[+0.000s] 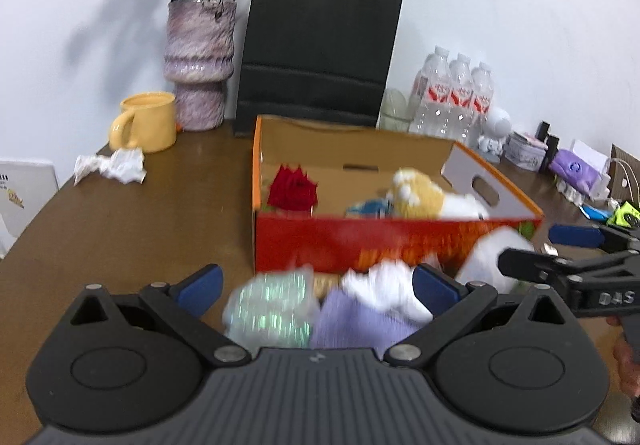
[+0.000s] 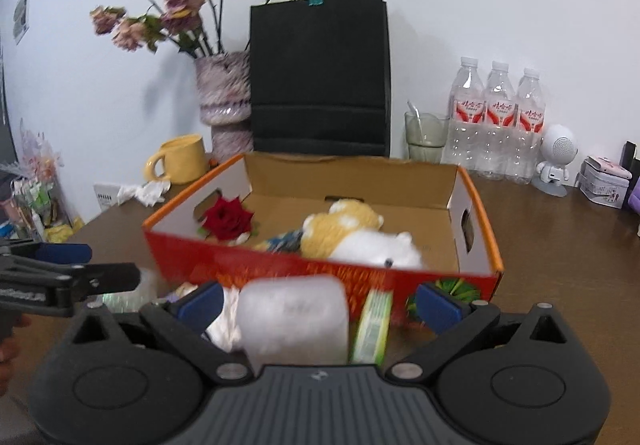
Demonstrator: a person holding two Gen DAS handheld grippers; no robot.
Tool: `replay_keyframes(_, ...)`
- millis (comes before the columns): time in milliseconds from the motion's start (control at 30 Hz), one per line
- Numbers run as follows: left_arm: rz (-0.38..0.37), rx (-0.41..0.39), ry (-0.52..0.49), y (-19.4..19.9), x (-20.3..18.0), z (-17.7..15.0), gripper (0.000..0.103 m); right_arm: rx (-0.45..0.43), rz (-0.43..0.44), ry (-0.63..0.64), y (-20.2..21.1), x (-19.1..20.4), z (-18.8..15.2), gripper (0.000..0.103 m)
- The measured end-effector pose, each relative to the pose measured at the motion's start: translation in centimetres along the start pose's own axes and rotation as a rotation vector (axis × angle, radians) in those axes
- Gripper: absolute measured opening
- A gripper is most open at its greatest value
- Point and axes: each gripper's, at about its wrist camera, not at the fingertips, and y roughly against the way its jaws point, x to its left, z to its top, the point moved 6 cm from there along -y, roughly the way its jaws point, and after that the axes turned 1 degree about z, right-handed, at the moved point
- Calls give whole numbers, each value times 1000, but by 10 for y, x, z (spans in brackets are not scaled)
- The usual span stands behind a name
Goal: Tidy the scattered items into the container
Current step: 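Grasp the purple cloth with the left tool while the right tool grasps the cotton-swab box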
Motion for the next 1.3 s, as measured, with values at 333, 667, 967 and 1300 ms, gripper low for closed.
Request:
replay_keyframes(333,-40,66,45,8,2,-36,77,-10,-4,27,-13,16,-14,100)
replay_keyframes(667,-48,118,67,-20,-1,-46,14,-8,-13,46,-18,19,-23,64)
replay_keyframes(967,-66,-1,104,-10,-4,-18,7,-53,-15,21,-3,19,-20,64)
replay_keyframes(1300,-68,-36,87,-8,-12,-9,7,-61,-13,19,1,21,-18,64)
